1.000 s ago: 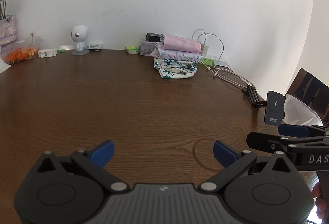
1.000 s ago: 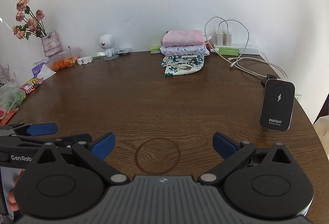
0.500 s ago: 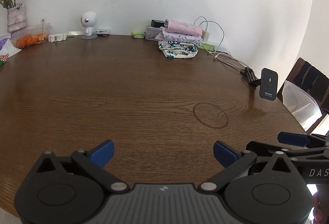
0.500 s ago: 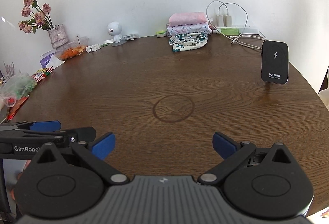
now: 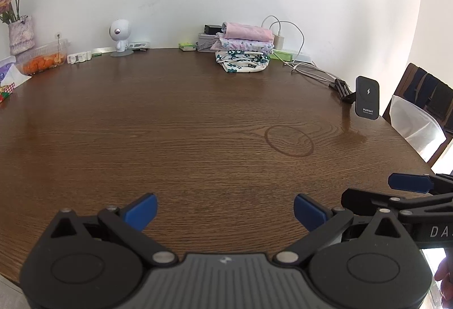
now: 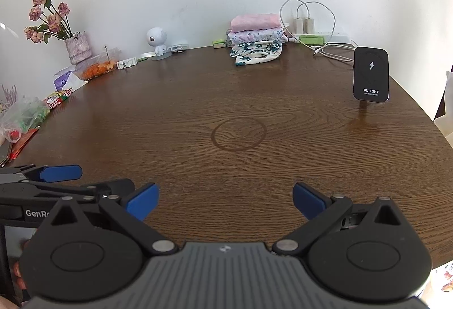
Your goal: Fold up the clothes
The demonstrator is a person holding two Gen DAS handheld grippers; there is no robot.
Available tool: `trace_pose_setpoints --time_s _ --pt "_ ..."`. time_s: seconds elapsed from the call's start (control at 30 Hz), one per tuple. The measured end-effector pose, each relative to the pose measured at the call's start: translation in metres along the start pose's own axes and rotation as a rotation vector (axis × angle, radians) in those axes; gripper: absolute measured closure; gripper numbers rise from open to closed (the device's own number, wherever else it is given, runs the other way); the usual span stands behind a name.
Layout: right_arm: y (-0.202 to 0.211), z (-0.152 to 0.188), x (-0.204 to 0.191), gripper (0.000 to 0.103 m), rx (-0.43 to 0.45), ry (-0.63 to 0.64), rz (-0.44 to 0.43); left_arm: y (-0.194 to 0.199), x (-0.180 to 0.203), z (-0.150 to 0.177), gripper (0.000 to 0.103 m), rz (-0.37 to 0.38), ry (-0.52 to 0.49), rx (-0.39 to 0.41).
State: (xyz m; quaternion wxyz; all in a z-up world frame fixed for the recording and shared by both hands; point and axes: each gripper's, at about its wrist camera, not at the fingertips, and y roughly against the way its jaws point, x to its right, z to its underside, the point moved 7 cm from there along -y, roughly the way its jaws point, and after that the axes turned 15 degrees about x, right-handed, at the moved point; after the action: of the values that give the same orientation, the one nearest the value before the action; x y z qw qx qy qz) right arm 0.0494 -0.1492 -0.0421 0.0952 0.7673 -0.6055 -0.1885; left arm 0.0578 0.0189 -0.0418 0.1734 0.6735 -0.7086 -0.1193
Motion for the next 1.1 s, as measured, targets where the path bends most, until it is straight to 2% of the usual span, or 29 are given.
trace_pose_setpoints --time_s 1.1 --pt "-0.0006 0.0006 0.0059 0.0 0.02 -0.008 0.004 -0.0049 0.0079 -0.0027 0.0 -0.014 -0.045 0.024"
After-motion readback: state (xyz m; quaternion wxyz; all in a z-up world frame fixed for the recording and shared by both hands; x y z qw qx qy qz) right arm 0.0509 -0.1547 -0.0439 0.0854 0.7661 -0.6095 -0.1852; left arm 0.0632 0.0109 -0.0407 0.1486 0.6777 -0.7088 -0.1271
